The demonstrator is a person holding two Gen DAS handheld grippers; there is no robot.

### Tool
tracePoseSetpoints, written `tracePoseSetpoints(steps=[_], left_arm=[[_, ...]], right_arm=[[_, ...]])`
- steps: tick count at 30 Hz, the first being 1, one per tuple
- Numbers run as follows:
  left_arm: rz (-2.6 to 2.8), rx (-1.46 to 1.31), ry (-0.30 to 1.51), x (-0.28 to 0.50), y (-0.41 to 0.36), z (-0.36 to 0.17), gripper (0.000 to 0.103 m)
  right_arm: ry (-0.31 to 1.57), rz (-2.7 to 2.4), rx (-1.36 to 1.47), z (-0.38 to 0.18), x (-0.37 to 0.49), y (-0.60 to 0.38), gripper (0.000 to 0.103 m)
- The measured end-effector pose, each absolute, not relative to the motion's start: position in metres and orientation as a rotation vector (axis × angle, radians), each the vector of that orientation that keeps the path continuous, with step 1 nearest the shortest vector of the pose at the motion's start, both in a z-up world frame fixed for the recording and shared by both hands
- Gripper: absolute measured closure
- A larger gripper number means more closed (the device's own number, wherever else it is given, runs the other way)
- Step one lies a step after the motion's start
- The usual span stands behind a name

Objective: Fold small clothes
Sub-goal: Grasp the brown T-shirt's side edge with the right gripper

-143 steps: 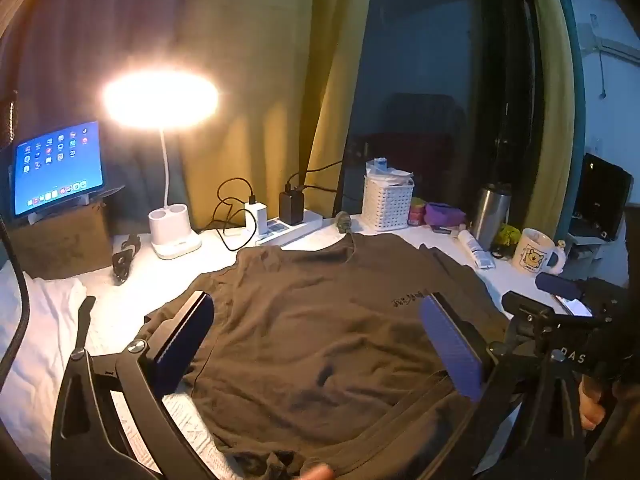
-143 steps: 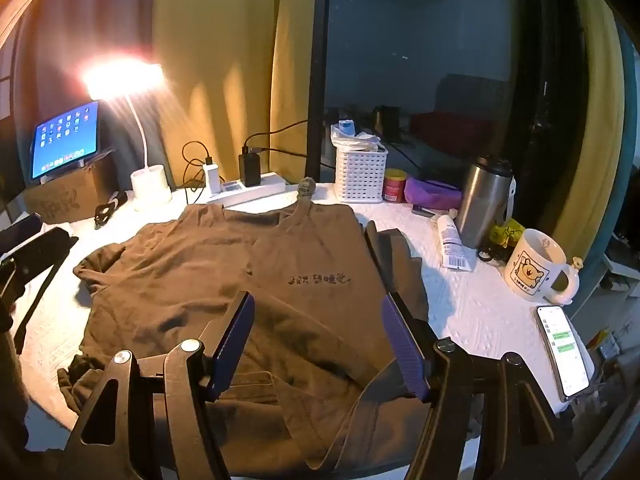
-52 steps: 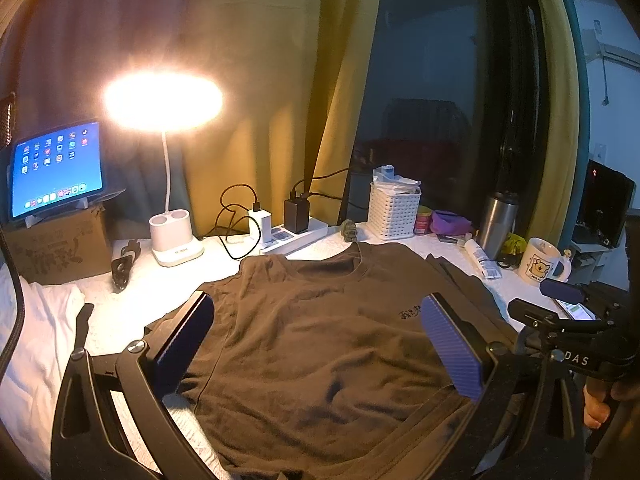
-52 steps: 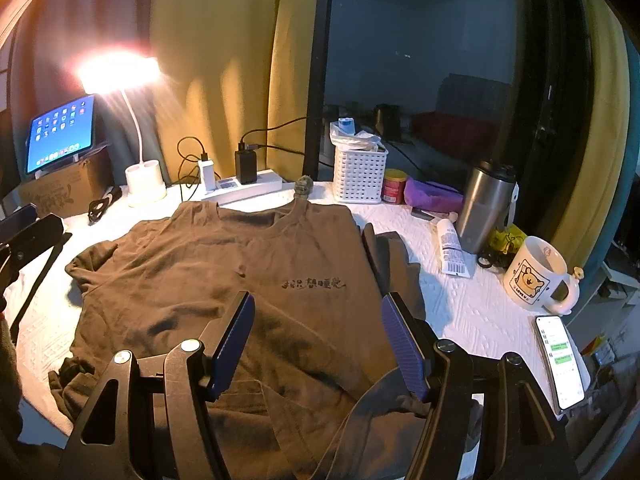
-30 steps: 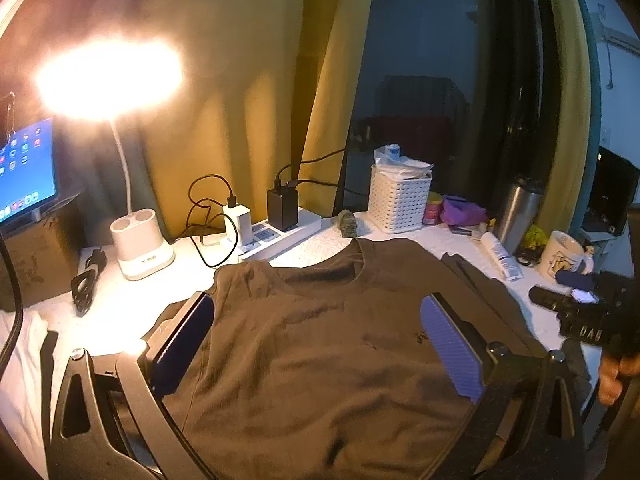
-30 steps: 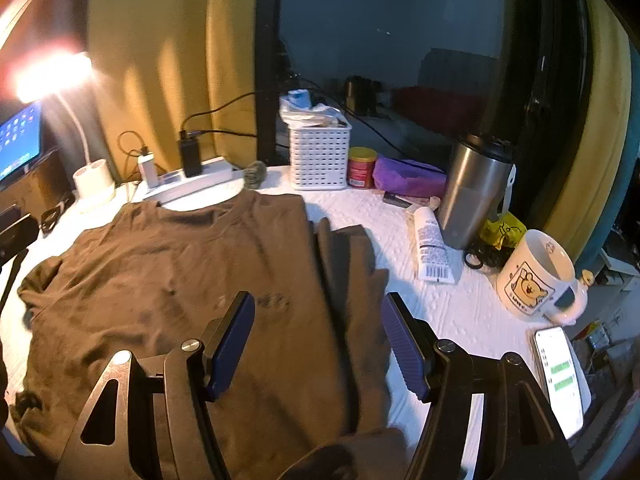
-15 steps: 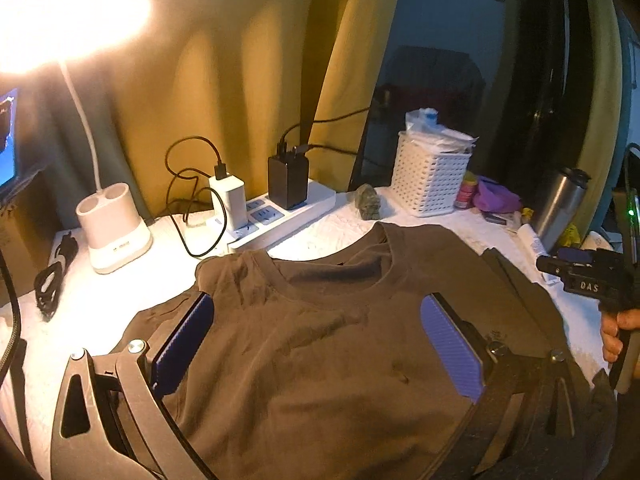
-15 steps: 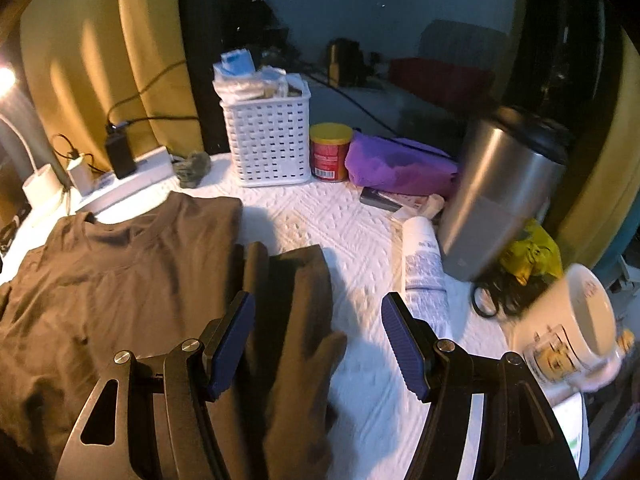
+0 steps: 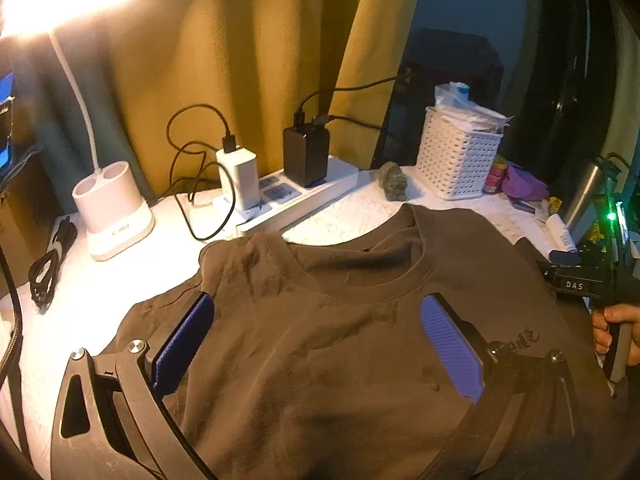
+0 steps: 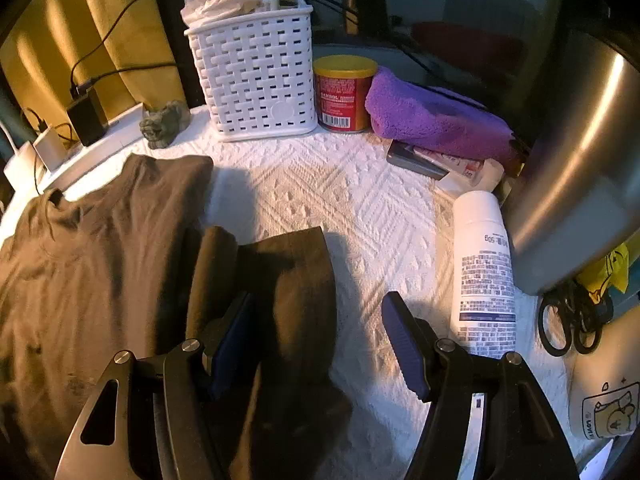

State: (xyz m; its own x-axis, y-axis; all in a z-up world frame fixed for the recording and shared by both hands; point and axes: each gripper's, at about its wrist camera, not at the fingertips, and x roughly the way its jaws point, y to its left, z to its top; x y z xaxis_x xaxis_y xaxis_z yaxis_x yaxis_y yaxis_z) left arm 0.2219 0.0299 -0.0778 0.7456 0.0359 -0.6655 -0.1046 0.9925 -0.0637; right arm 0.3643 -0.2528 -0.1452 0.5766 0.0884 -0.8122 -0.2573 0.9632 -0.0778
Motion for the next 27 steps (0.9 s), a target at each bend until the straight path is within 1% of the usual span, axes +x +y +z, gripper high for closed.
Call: tracePoseSetpoints(steps=[2,3,4,5,6,8,11,14,21,27], left_arm=[[0.083,-0.097,0.732,0.222,0.030,-0.078,0.001],[0.086,-0.092,0.732,0.221,0.030,-0.078,0.001],[0.089,-0.086,0.729,0.219,0.030,-0.077,0.001],[0.094,-0.082,0.727,0.218,0.031,-0.076,0.001],[0.099,-0.083,0.724,0.216,0.032,-0.075,0.001],[0.110,-0.090,0.722,0.212,0.037,-0.073,0.001],[0.130,-0.101,0.721,0.205,0.045,-0.071,0.001],[0.147,-0.097,0.711,0.197,0.052,-0.067,0.001],[0.172,-0.104,0.695,0.184,0.068,-0.063,0.001],[0.186,-0.114,0.689,0.176,0.080,-0.062,0.001]], right_arm=[[0.928,0.201,-0.196,-0.146,0.364,-0.252,0.036],[0.922,0.201,-0.194,-0.146,0.363,-0.251,0.038],[0.916,0.211,-0.194,-0.147,0.361,-0.250,0.047],[0.914,0.223,-0.193,-0.146,0.359,-0.250,0.054],[0.909,0.229,-0.203,-0.146,0.356,-0.248,0.059],[0.907,0.251,-0.211,-0.145,0.352,-0.245,0.089],[0.911,0.257,-0.201,-0.144,0.349,-0.245,0.098],[0.907,0.227,-0.164,-0.138,0.348,-0.257,0.099],[0.833,0.086,-0.073,-0.102,0.333,-0.306,0.099],[0.788,0.023,-0.041,-0.083,0.321,-0.323,0.099]])
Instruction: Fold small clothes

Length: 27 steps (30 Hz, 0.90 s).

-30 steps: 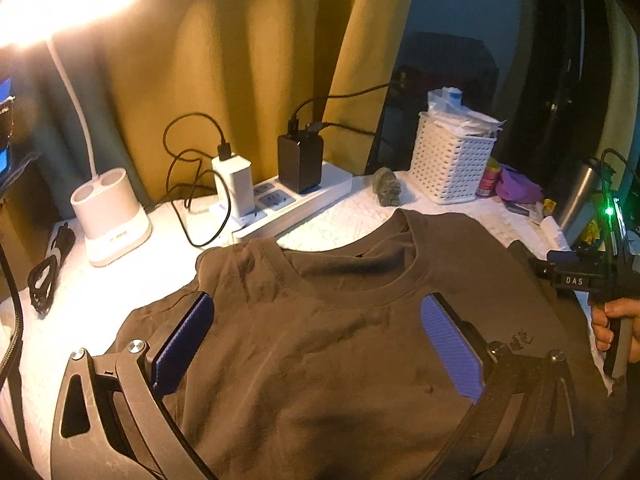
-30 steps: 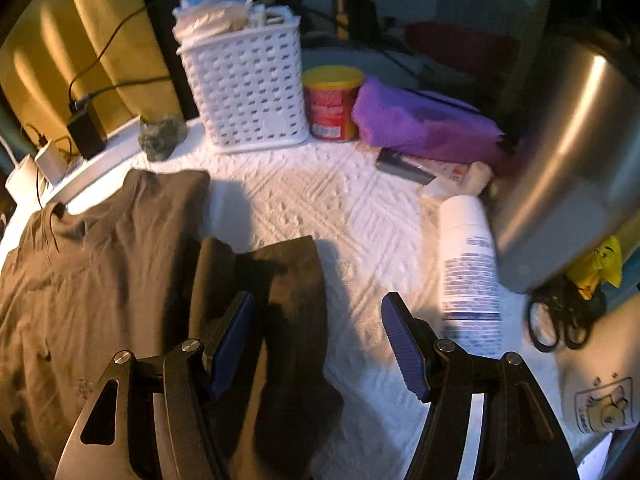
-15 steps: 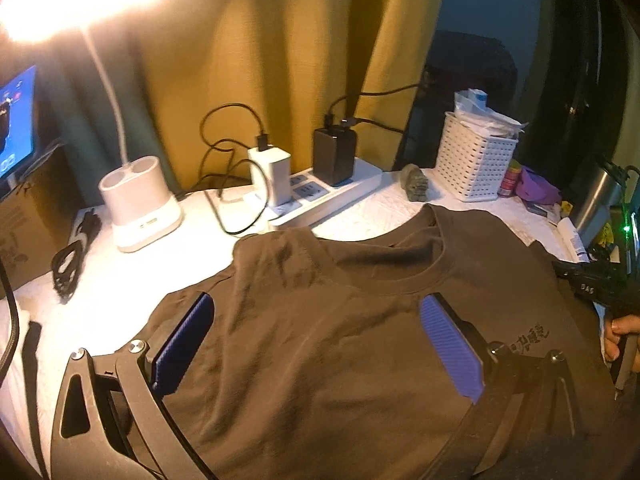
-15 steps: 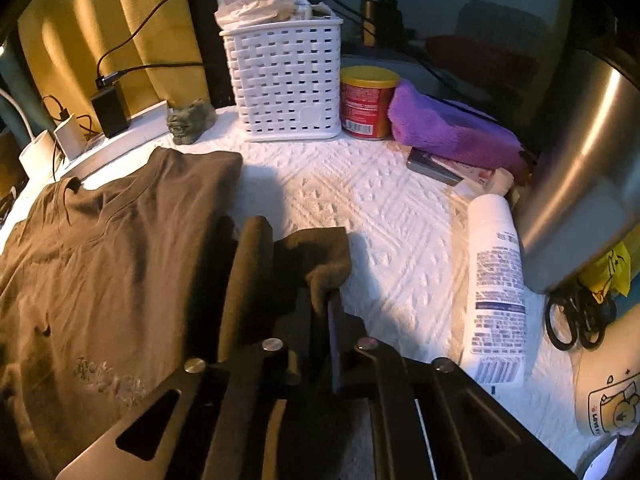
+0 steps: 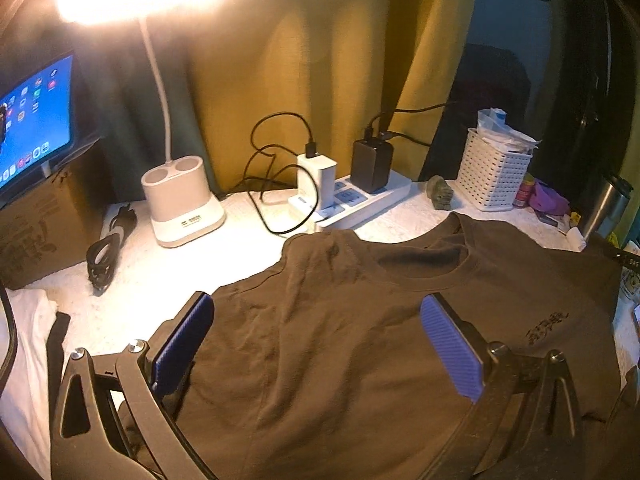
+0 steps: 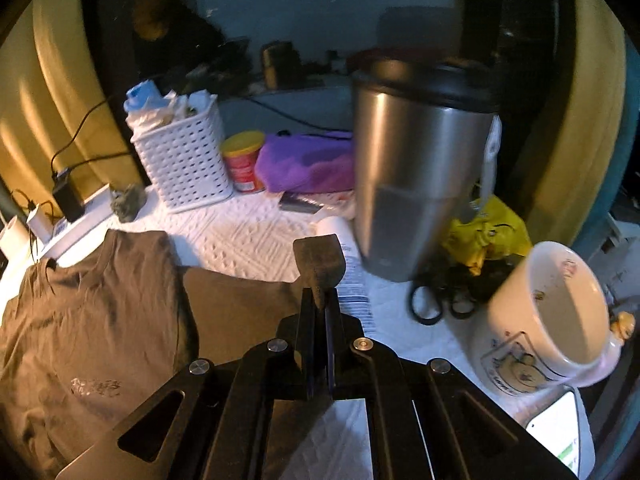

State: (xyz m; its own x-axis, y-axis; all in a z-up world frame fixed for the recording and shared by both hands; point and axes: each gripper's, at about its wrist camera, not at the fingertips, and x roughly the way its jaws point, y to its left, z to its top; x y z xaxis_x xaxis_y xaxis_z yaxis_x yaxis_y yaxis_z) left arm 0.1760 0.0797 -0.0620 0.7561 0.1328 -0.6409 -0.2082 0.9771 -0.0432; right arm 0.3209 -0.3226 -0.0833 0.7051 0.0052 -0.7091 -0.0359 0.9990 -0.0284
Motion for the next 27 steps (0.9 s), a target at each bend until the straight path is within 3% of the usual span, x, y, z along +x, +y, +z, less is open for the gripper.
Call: tracePoseSetpoints(steps=[16,27], left_arm=[[0.218,-0.165,0.661,0.138,0.121,-0.058,0.001],[0.196,-0.158,0.658,0.127,0.125,-0.059,0.001]], right_arm=[[0.687,0.129,-0.074,-0.038,0.278,-0.243,0.099],[0.874,0.240,-0.064,-0.102,0.266,-0.157,0.099]])
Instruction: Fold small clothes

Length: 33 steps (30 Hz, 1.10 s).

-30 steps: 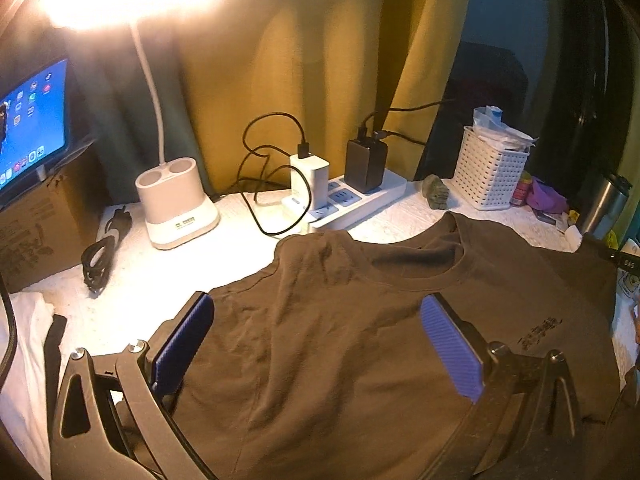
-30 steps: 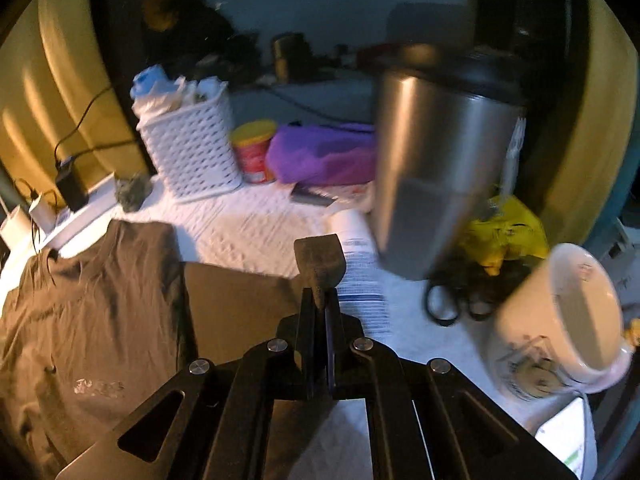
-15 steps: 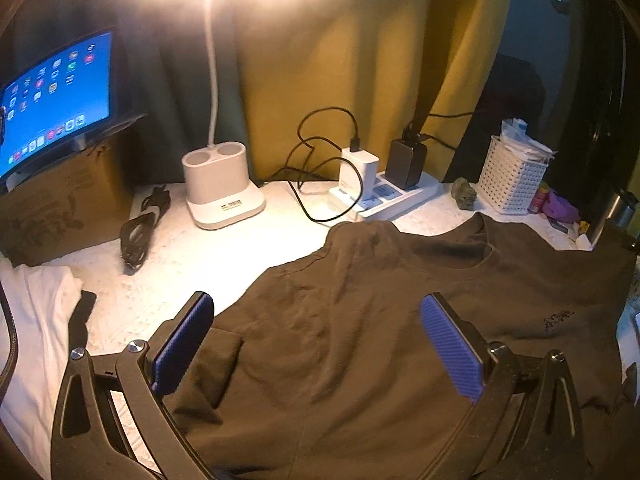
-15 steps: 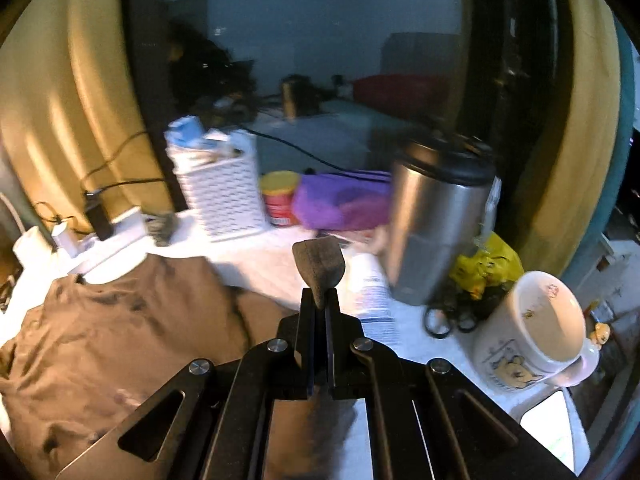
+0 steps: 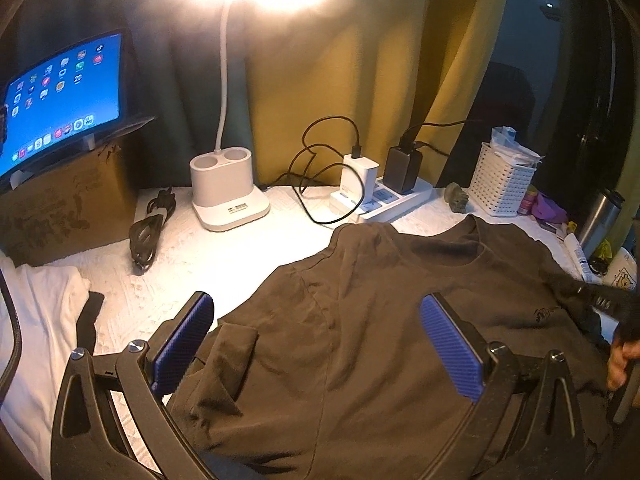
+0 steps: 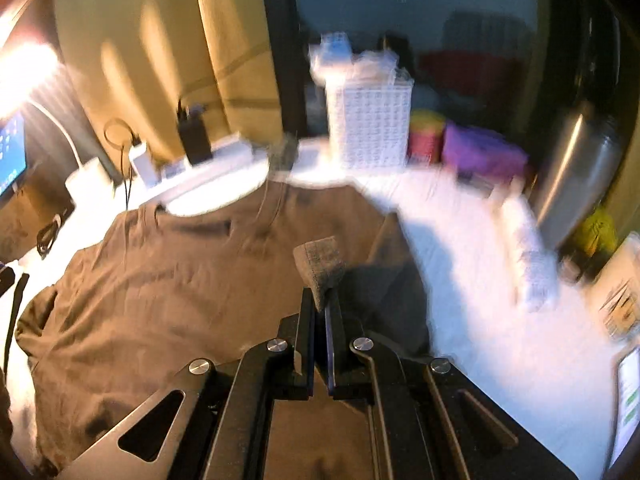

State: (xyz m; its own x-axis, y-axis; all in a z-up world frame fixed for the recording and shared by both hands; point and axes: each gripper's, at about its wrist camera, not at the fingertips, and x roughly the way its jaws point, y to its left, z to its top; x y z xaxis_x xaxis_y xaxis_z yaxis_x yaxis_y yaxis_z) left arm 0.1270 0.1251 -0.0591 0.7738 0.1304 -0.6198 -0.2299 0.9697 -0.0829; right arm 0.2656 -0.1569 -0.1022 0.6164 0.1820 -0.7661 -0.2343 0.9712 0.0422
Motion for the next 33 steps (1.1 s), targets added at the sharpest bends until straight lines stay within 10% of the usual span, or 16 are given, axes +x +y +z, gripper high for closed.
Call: tracePoseSetpoints(steps=[12,14,16,33], left_arm=[[0.224,-0.154,0.678,0.115,0.124,-0.067,0.001],[0.238,-0.152,0.683,0.114,0.126,-0.068,0.001],[0.254,-0.154,0.692,0.114,0.129,-0.069,0.001],[0.297,-0.163,0.719,0.111,0.136,-0.073,0.001]], right_arm=[[1.027,0.345,-0.033,-0.136,0.236,-0.131,0.085],[1.018,0.381,-0.054,-0.129,0.227,-0.130,0.028],[0.998,0.435,-0.074,-0.120,0.215,-0.129,0.000],[1.074,0.430,0.126,-0.127,0.246,-0.208,0.000]])
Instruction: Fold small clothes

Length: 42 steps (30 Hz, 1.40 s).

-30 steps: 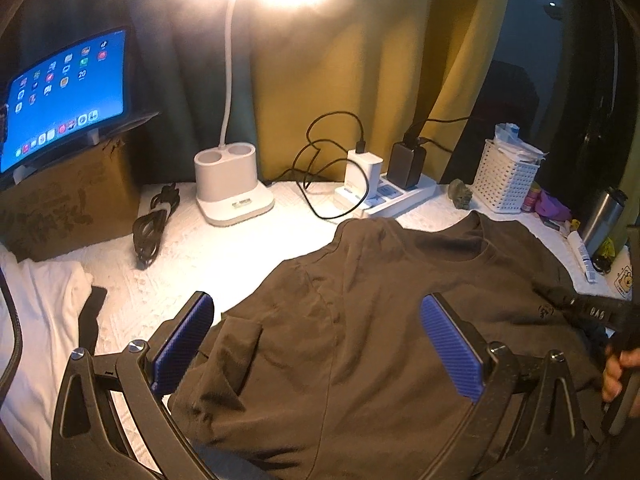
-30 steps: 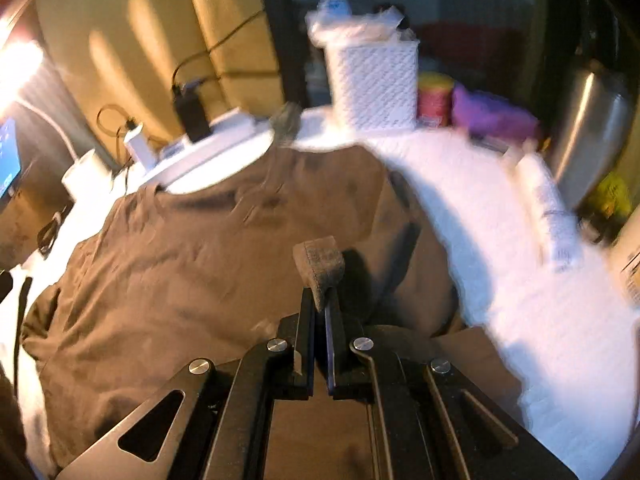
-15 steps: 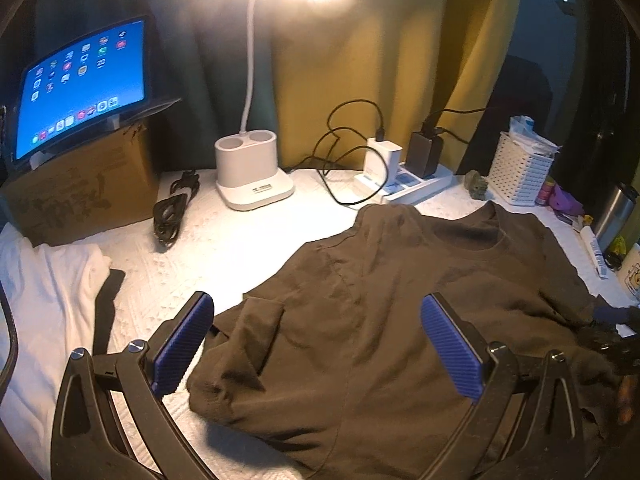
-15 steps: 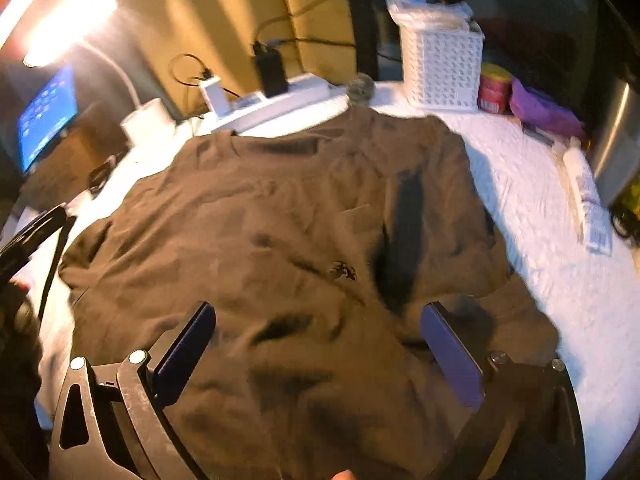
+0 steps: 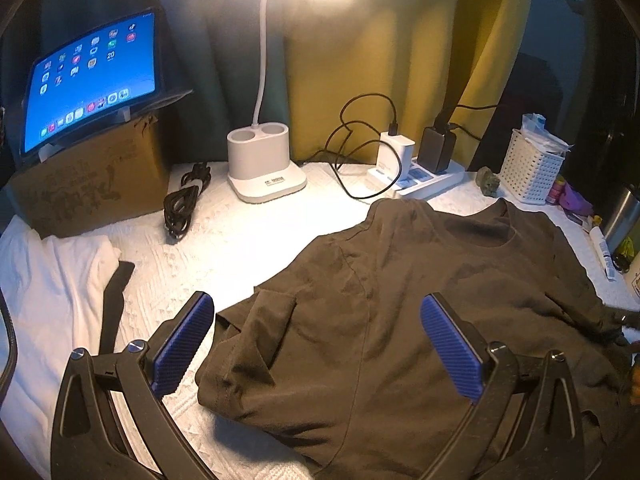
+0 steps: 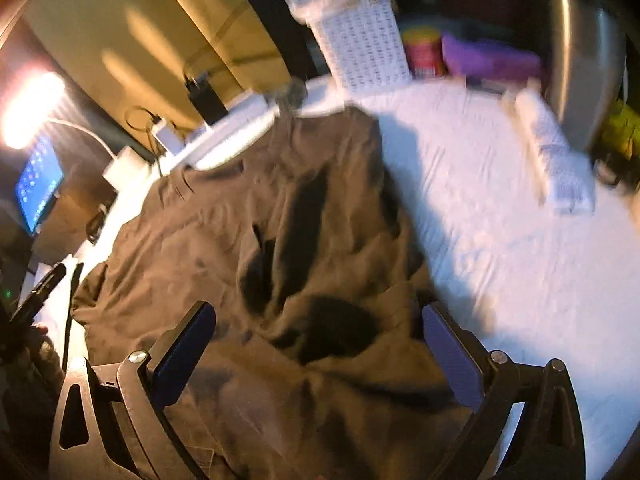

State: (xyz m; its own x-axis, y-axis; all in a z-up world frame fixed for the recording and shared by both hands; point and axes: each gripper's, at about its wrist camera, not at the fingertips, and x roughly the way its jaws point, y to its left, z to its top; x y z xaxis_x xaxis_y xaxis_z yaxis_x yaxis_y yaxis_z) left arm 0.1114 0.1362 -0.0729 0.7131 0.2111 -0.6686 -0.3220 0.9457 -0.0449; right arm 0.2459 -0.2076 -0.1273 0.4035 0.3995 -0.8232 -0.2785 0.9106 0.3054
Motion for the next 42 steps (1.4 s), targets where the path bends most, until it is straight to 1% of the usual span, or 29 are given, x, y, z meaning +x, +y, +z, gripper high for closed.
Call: tracePoseSetpoints(steps=[7,10,13,14,15,17,18,21,23,26,28,31,35,42], left_arm=[[0.307,-0.172,0.734,0.099,0.147,-0.080,0.001],[0.315,-0.172,0.734,0.095,0.154,-0.082,0.001],[0.320,-0.168,0.725,0.094,0.158,-0.080,0.001],[0.324,-0.168,0.722,0.095,0.159,-0.080,0.001],[0.328,-0.169,0.719,0.095,0.160,-0.079,0.001],[0.334,-0.175,0.713,0.096,0.163,-0.079,0.001],[0.337,-0.177,0.713,0.096,0.163,-0.080,0.001],[0.341,-0.176,0.719,0.099,0.164,-0.083,0.001],[0.338,-0.175,0.728,0.101,0.164,-0.085,0.001],[0.326,-0.166,0.736,0.102,0.164,-0.086,0.001],[0.315,-0.166,0.747,0.101,0.164,-0.087,0.001],[0.309,-0.160,0.748,0.096,0.165,-0.088,0.001],[0.298,-0.163,0.748,0.091,0.165,-0.090,0.001],[0.280,-0.142,0.725,0.081,0.164,-0.085,0.001]], right_arm=[[1.117,0.523,0.041,-0.126,0.206,-0.178,0.000],[1.063,0.481,0.000,-0.111,0.202,-0.187,0.000],[1.007,0.396,-0.006,-0.101,0.220,-0.205,0.000],[0.994,0.355,-0.008,-0.100,0.229,-0.212,0.001],[0.987,0.323,-0.020,-0.101,0.235,-0.216,0.005],[1.006,0.280,-0.056,-0.107,0.248,-0.222,0.044],[1.021,0.273,-0.064,-0.110,0.251,-0.225,0.051],[1.056,0.279,-0.112,-0.121,0.256,-0.227,0.063],[1.070,0.291,-0.145,-0.125,0.255,-0.222,0.081],[1.056,0.309,-0.195,-0.126,0.247,-0.215,0.090],[1.042,0.332,-0.204,-0.122,0.240,-0.212,0.092],[1.018,0.362,-0.215,-0.113,0.224,-0.204,0.092],[0.976,0.366,-0.317,-0.109,0.201,-0.186,0.092],[0.971,0.366,-0.302,-0.106,0.187,-0.185,0.094]])
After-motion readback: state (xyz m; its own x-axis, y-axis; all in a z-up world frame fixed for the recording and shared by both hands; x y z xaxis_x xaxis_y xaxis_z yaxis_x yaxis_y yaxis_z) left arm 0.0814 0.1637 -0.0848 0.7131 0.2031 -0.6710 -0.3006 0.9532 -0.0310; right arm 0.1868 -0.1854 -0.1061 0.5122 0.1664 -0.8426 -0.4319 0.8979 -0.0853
